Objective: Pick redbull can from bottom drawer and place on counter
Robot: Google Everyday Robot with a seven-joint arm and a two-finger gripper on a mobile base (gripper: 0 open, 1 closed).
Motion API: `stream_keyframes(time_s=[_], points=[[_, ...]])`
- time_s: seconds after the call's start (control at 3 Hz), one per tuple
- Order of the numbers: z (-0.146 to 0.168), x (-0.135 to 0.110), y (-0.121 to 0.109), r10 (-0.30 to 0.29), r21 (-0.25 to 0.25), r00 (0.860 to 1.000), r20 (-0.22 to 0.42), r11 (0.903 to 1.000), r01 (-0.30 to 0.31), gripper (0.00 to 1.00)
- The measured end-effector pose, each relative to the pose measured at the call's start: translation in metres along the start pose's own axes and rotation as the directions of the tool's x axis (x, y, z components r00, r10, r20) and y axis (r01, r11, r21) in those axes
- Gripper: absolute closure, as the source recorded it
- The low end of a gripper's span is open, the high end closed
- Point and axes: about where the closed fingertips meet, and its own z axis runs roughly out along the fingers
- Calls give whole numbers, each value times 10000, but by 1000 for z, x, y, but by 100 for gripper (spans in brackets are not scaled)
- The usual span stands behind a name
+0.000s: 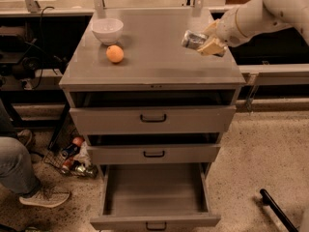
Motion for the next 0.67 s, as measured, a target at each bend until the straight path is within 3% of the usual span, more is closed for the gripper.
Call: stream_keyframes(time_s=[0.67], points=[[69, -8, 9, 284, -1213, 9995, -151, 9922, -300, 100]])
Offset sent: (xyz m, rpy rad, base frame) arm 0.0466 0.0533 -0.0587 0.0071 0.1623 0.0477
